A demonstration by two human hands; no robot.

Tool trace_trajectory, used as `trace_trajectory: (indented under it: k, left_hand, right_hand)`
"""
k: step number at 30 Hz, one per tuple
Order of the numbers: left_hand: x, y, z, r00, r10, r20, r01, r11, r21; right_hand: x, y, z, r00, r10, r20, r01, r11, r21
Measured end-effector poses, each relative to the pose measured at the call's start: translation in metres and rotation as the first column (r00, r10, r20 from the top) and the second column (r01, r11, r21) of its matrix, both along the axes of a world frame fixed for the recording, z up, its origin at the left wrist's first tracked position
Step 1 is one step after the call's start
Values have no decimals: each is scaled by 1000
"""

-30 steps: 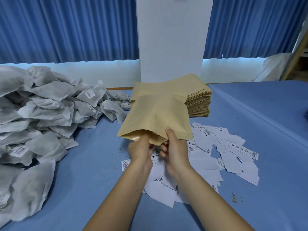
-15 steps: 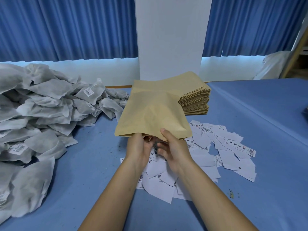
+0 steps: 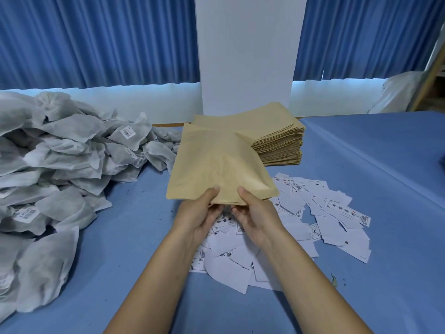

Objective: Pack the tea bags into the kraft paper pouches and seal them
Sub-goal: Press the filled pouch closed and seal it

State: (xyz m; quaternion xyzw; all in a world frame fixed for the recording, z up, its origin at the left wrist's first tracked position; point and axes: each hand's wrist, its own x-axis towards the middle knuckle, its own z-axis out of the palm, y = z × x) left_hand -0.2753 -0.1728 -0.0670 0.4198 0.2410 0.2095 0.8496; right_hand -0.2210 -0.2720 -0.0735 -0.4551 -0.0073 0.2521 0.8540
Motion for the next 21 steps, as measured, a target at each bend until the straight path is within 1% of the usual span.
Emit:
trace_trajectory:
  k: [1, 3, 5, 7, 10, 13, 16, 18, 19, 21]
  left_hand:
    - [0, 2, -1, 998, 68, 6, -68, 998, -2]
    - [-1, 5, -3, 988, 152, 13, -152, 988, 38]
    - [-3, 6, -2, 979, 204, 25, -205, 978, 44]
    - [-3, 5, -1, 970, 241, 31, -242, 970, 15]
    - [-1, 4, -3, 965, 261, 29, -260, 965, -11]
    - [2, -3, -7, 976, 220, 3, -220, 975, -22]
    - [4, -10, -10, 980, 196, -41, -197, 980, -37]
    - [4, -10, -11, 974, 224, -27, -225, 974, -37]
    - [4, -8, -11, 970, 241, -13, -241, 970, -42]
    - [5, -6, -12, 965, 264, 2, -263, 963, -57]
  right_hand:
    - [0, -1, -1, 1000, -11, -10, 11, 1000, 9]
    - [2, -5, 0, 998, -57, 15, 57, 998, -14]
    - [4, -10, 1, 995, -90, 40, 92, 994, -55]
    - [5, -13, 3, 995, -89, 35, 91, 992, -82]
    - [5, -13, 5, 997, -75, 35, 79, 987, -141]
    - [5, -12, 5, 998, -36, 60, 47, 982, -181]
    - [1, -10, 6, 1000, -4, -11, 3, 995, -100]
    - [0, -10, 6, 996, -34, -81, 34, 999, -4]
    - [1, -10, 6, 995, -51, -83, 52, 999, 10]
    - [2, -10, 4, 998, -70, -5, 69, 996, -61]
